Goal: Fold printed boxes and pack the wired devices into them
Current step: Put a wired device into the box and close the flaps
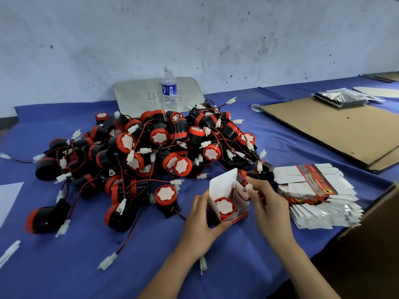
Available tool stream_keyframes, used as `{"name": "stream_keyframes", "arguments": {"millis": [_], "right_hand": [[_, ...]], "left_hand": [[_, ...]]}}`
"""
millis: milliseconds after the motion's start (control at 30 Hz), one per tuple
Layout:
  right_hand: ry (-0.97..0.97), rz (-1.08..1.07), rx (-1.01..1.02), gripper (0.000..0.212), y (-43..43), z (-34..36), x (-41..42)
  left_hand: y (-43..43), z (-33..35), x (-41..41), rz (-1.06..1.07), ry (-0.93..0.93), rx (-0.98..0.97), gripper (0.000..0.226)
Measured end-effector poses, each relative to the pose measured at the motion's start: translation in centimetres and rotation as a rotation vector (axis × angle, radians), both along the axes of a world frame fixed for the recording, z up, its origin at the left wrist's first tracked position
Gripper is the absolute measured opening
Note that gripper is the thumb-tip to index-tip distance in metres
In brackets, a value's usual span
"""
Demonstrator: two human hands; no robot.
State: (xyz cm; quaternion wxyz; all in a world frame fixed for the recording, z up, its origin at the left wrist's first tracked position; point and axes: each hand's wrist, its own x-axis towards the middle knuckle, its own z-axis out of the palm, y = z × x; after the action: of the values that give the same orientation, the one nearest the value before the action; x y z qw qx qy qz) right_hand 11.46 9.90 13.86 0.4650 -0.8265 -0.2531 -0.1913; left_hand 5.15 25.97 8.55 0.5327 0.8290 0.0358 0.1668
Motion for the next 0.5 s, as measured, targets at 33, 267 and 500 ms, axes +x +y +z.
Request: {"name": "stream_keyframes", "arguments": {"millis": [33,267,500], "right_hand": [[-0.065,-0.033,-0.052,0.029,-0.4,-0.4,-0.1],[-0.356,-0.197,-0.316,0.026,0.2,-1.4,-1.2],[-0.318,-0.267,-0.354,0.023,2.0,-2.9,-0.7]], "left_hand": [[0.0,0.0,0.0,0.006,0.005,0.002,0.072],[-0.1,-0.2,0.1,0.014,0.013,0.025,0.074],[-0.1,-0.2,0.1,0.021,0.021,0.042,0.070]]}}
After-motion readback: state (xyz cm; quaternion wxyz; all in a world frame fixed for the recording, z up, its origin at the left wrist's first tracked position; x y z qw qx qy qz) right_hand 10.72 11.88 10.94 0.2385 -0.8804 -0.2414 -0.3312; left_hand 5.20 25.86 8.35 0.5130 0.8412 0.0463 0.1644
